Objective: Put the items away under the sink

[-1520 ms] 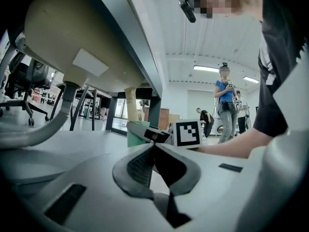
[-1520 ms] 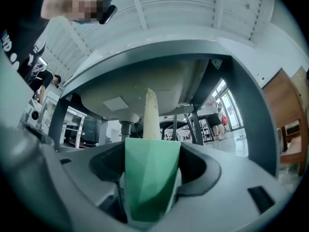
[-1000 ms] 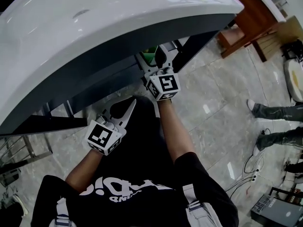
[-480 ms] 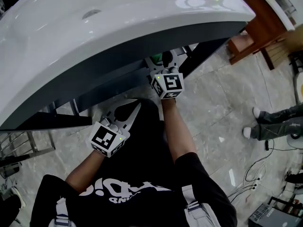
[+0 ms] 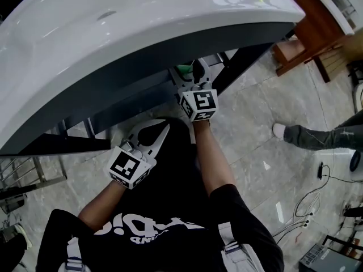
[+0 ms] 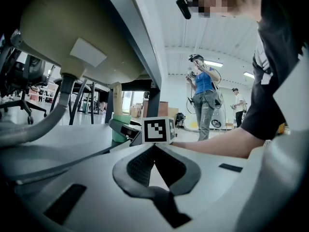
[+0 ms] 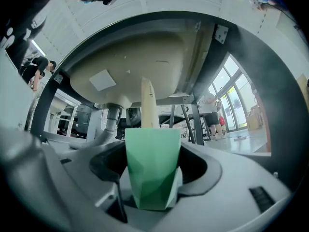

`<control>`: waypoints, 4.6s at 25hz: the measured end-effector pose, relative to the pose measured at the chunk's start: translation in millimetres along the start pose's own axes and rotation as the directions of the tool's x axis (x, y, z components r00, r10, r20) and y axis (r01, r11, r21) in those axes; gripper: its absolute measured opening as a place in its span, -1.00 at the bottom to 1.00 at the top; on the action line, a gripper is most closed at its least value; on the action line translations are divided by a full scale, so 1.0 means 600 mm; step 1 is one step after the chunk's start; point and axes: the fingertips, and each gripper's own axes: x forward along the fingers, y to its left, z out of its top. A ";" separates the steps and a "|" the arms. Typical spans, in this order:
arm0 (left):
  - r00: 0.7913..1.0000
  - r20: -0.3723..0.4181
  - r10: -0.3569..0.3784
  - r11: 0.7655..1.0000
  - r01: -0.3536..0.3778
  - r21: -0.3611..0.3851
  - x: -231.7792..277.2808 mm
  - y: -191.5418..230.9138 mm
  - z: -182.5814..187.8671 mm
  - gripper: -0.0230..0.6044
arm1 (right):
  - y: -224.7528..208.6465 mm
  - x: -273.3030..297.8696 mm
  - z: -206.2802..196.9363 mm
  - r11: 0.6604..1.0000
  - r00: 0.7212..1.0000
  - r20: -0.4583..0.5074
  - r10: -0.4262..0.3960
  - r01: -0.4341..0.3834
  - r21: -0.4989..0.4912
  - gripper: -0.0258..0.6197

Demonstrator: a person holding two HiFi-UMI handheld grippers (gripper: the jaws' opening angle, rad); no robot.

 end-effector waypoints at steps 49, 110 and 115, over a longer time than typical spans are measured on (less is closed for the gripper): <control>0.995 0.068 -0.066 0.998 0.066 0.005 -0.002 -0.068 0.025 -0.86 | 0.076 -0.378 0.083 0.996 0.992 -0.097 -0.085 0.086 0.007 -0.46; 0.992 0.053 -0.114 0.991 0.110 0.072 -0.198 -0.255 0.865 -0.87 | 0.166 -0.377 0.963 0.992 0.998 -0.060 -0.021 0.028 0.121 -0.86; 0.995 0.058 -0.077 0.996 0.073 0.057 -0.198 -0.252 0.858 -0.86 | 0.156 -0.382 0.967 0.991 0.998 -0.051 -0.022 0.029 0.131 -0.86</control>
